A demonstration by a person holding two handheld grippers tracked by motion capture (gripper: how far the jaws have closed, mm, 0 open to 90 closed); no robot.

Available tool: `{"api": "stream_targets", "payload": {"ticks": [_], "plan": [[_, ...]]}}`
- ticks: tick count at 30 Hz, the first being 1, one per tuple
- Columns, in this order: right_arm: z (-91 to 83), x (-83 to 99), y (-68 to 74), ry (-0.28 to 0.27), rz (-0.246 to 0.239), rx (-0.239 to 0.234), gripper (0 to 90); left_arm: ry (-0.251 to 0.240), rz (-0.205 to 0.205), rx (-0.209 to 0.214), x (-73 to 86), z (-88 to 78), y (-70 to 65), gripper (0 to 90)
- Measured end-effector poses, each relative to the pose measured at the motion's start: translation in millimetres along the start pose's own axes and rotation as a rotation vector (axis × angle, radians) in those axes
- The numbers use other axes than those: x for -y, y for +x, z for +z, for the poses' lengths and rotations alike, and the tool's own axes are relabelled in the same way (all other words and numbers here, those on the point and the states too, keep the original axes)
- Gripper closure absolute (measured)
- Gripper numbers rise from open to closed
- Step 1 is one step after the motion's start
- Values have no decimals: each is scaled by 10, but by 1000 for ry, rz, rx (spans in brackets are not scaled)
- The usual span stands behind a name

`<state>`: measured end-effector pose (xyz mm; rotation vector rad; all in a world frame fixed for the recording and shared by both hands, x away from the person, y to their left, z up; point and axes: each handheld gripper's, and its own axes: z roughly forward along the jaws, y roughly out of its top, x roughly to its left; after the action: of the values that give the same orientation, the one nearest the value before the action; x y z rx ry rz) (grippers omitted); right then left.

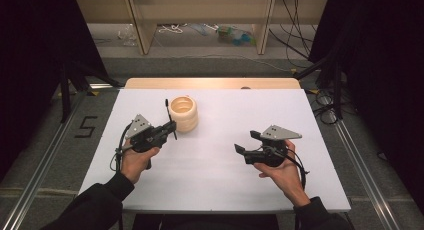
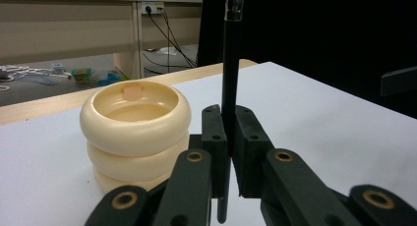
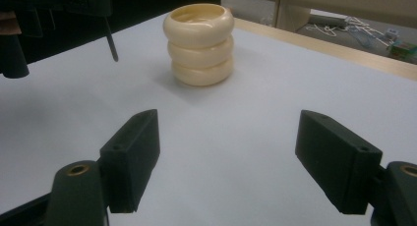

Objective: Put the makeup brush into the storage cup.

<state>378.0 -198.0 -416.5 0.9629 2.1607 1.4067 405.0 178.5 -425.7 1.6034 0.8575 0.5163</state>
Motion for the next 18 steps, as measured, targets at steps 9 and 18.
{"api": "stream_targets", "payload": {"ticks": [9,18], "plan": [[-96,89,-36,9,26,13,252,-7,-3,-31,-80,43,100,846],[-158,154,-53,33,38,22,252,-11,-15,-54,-153,136,211,846]]}}
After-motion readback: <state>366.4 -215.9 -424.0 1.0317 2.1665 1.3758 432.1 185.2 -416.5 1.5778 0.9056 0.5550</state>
